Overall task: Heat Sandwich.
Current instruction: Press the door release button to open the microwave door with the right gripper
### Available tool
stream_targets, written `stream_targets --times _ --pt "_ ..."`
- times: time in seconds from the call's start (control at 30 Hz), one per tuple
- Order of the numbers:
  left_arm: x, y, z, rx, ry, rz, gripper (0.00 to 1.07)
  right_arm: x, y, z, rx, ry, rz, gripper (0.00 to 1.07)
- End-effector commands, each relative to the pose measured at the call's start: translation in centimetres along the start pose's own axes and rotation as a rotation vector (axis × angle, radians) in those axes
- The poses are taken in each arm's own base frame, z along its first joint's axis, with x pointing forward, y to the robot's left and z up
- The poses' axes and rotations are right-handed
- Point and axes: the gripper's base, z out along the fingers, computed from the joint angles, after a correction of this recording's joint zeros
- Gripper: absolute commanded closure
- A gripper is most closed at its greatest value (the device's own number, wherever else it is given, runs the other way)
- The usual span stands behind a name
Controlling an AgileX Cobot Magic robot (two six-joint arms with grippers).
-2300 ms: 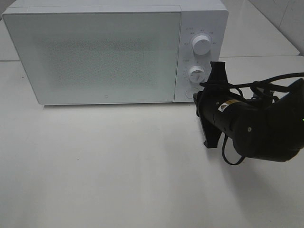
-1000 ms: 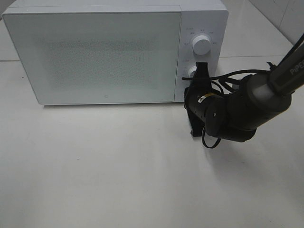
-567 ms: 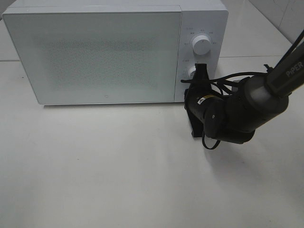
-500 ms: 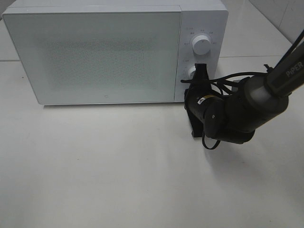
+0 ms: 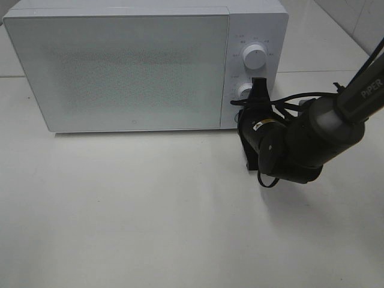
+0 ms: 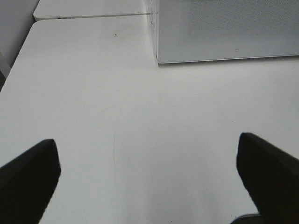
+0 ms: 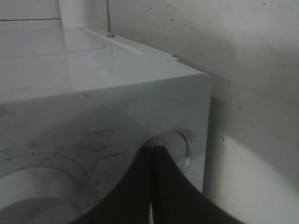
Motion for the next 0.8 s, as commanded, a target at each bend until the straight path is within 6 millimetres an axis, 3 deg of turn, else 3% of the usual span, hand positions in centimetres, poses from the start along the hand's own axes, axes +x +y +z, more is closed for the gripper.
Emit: stream_targets --times 0.03,0.33,0.8 --pt "0.1 0.0 -0.2 -0.001 -0.024 -0.003 0.10 -0.2 2.4 0.2 -0.154 -0.029 -0.002 1.07" --pt "0.1 0.0 -0.2 -0.001 -0.024 -0.003 0.10 0.0 1.8 0.3 -0.069 -0.019 0.019 1.07" --pt "0.1 0.0 -0.2 -0.001 -0.024 -0.003 0.10 1.0 4.4 2.0 -0.237 -0.047 0.004 1.06"
